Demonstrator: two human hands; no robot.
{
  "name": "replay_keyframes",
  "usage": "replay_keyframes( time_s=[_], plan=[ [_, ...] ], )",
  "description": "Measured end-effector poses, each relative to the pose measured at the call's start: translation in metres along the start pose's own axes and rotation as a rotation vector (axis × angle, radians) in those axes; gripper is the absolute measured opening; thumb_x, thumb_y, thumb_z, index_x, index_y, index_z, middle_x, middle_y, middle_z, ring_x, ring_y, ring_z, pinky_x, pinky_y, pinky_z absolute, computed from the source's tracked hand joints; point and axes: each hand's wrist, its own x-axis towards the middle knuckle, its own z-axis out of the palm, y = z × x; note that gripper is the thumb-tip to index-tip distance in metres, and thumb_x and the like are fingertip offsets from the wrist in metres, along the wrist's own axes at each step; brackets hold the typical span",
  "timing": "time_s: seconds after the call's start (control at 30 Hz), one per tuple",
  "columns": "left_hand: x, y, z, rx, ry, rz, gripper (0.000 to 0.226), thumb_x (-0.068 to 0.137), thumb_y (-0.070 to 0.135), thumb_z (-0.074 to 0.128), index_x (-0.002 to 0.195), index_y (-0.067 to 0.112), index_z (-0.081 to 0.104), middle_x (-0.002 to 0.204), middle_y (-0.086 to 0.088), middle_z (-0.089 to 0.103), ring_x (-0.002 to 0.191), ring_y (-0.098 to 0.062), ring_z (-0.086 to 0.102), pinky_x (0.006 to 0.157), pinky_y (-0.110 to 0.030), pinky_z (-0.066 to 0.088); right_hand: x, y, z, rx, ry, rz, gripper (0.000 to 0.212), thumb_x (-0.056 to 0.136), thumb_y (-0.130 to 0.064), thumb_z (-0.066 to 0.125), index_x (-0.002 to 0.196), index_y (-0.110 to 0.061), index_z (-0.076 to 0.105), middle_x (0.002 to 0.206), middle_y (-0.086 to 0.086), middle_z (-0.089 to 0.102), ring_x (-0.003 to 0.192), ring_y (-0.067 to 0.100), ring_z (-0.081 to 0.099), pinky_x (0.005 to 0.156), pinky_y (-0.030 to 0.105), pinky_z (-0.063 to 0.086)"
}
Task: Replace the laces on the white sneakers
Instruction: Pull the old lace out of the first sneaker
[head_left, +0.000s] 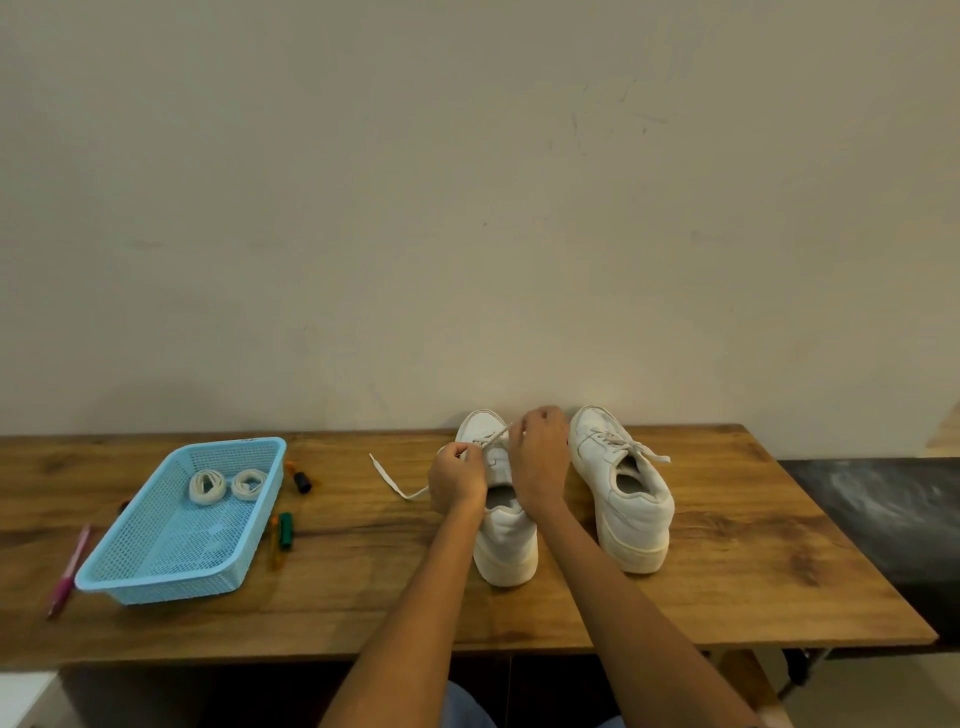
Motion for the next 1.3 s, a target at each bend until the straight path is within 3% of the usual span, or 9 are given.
replay_keyframes(
  time_s=[0.13, 0.27, 0.43, 0.57, 0.63, 0.73, 0.87, 1.07, 1.3],
  plan=[
    [0.0, 0.0, 0.0, 0.005, 0.004, -0.002, 0.017, 0.086, 0.024, 0.052, 0.087, 0.019, 0.068, 0.092, -0.001, 0.067, 0.084, -0.023, 0.06, 0.071, -0.031, 0.048, -0.004, 0.004, -0.003, 0.217, 0.215, 0.286, 0.029, 0.102, -0.02, 0.033, 0.099, 0.001, 0.053, 0.101, 0.014, 0.052, 0.088, 0.022, 0.048, 0.066, 0.027, 0.033],
    [-0.001, 0.001, -0.001, 0.004, 0.002, -0.007, 0.013, 0.086, 0.023, 0.052, 0.081, 0.02, 0.064, 0.087, 0.0, 0.066, 0.079, -0.021, 0.058, 0.066, -0.027, 0.044, -0.003, 0.005, -0.001, 0.219, 0.183, 0.301, 0.027, 0.1, -0.018, 0.035, 0.114, 0.001, 0.048, 0.11, 0.017, 0.052, 0.099, 0.03, 0.052, 0.067, 0.028, 0.034],
    [0.0, 0.001, 0.0, 0.013, 0.002, 0.001, 0.016, 0.086, 0.023, 0.053, 0.086, 0.018, 0.068, 0.088, -0.001, 0.066, 0.081, -0.021, 0.059, 0.066, -0.028, 0.045, -0.002, 0.008, 0.002, 0.189, 0.037, 0.342, 0.055, 0.098, -0.023, 0.042, 0.145, -0.002, 0.023, 0.139, 0.021, 0.038, 0.122, 0.032, 0.04, 0.089, 0.036, 0.041],
    [0.0, 0.001, 0.0, 0.016, 0.0, 0.01, 0.016, 0.088, 0.024, 0.052, 0.085, 0.018, 0.067, 0.088, -0.001, 0.066, 0.081, -0.02, 0.059, 0.068, -0.029, 0.047, -0.003, 0.008, 0.001, 0.168, 0.02, 0.037, 0.055, 0.094, -0.021, 0.049, 0.143, -0.006, 0.028, 0.138, 0.015, 0.04, 0.124, 0.027, 0.04, 0.094, 0.032, 0.04],
    [-0.001, 0.001, -0.001, 0.018, -0.005, 0.016, 0.015, 0.09, 0.025, 0.052, 0.085, 0.02, 0.065, 0.09, 0.0, 0.066, 0.081, -0.019, 0.058, 0.07, -0.03, 0.048, 0.0, 0.009, 0.006, 0.122, -0.159, -0.108, 0.051, 0.094, -0.024, 0.049, 0.141, -0.008, 0.035, 0.14, 0.009, 0.042, 0.128, 0.023, 0.039, 0.1, 0.032, 0.038],
    [-0.001, 0.0, -0.002, 0.031, 0.0, 0.012, 0.015, 0.09, 0.024, 0.051, 0.086, 0.021, 0.065, 0.092, 0.0, 0.066, 0.082, -0.019, 0.058, 0.072, -0.031, 0.049, 0.004, 0.013, 0.014, -0.027, -0.43, -0.005, 0.038, 0.094, -0.03, 0.047, 0.126, -0.009, 0.048, 0.124, 0.008, 0.057, 0.112, 0.022, 0.054, 0.093, 0.033, 0.046],
    [0.0, 0.002, -0.002, 0.051, 0.004, 0.026, 0.017, 0.09, 0.024, 0.051, 0.092, 0.018, 0.066, 0.099, -0.004, 0.067, 0.086, -0.021, 0.059, 0.075, -0.034, 0.051, 0.003, 0.013, 0.009, -0.06, -0.385, 0.304, 0.043, 0.091, -0.04, 0.049, 0.116, -0.006, 0.049, 0.112, 0.009, 0.061, 0.104, 0.025, 0.059, 0.081, 0.033, 0.048],
    [0.003, 0.021, 0.001, 0.316, -0.01, 0.016, 0.032, 0.095, 0.02, 0.045, 0.128, 0.019, 0.046, 0.127, -0.01, 0.054, 0.115, -0.03, 0.051, 0.087, -0.041, 0.045, 0.002, 0.007, 0.006, -0.098, -0.335, 0.056, 0.028, 0.096, -0.029, 0.045, 0.11, -0.006, 0.053, 0.11, 0.01, 0.06, 0.099, 0.022, 0.056, 0.079, 0.029, 0.046],
    [0.016, 0.028, 0.019, 0.717, -0.084, 0.409, 0.022, 0.096, 0.021, 0.042, 0.113, 0.017, 0.057, 0.121, -0.005, 0.057, 0.112, -0.022, 0.051, 0.088, -0.033, 0.047, 0.004, 0.006, 0.002, -0.115, -0.333, -0.009, 0.029, 0.101, -0.019, 0.035, 0.11, -0.006, 0.059, 0.112, 0.01, 0.064, 0.102, 0.022, 0.06, 0.089, 0.032, 0.048]
  ],
)
